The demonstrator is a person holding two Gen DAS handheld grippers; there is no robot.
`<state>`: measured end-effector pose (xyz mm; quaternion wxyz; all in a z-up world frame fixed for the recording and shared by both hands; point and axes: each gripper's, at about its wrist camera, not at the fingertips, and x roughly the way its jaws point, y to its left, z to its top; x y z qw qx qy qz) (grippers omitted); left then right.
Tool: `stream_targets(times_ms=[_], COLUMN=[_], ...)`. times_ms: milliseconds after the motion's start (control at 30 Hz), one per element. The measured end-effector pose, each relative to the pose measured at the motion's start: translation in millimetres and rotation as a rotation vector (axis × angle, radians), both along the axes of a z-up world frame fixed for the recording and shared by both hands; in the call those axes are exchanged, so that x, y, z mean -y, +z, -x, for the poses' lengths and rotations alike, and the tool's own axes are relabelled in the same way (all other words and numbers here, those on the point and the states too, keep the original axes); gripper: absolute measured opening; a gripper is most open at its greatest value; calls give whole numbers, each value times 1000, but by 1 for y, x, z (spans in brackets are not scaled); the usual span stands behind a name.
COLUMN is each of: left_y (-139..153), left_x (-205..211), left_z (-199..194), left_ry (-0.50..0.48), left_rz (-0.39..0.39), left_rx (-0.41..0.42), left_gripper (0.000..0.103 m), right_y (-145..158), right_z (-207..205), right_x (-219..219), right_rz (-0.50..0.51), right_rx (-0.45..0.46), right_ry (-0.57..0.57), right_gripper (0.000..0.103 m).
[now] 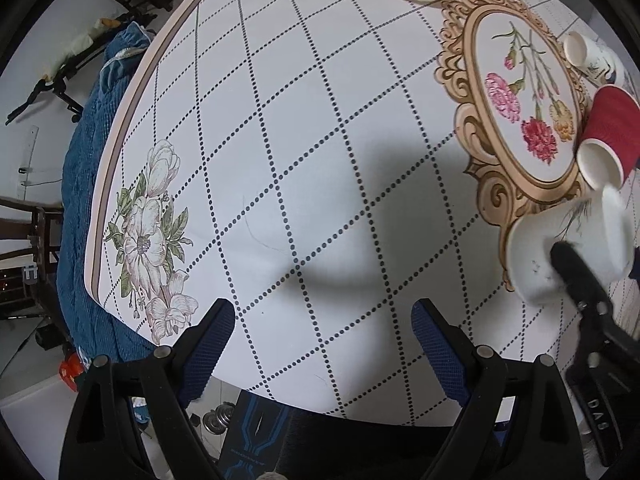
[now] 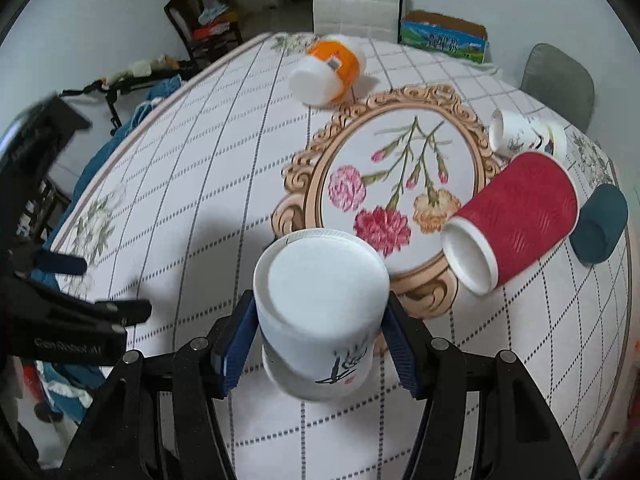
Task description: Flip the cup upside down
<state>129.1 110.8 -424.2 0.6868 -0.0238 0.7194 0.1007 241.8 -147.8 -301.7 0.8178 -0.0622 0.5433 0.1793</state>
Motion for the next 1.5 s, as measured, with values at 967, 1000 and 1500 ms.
stream_targets(times_ms=[967, 1000, 1500], left_y=[173, 178, 268], left_x=[41, 40, 18], left_z=[59, 63, 167], left_ry=[-115, -124, -207], left_rz=[-17, -13, 16], left_rx=[413, 425, 604], left_gripper=[101, 101, 101], right_y=[152, 157, 264], right_z=[93, 98, 236], right_x=[78, 78, 55], right_rz=[109, 105, 113], right_rx=[98, 102, 265], right_ry=[-360, -369, -481], right_gripper=[100, 100, 100])
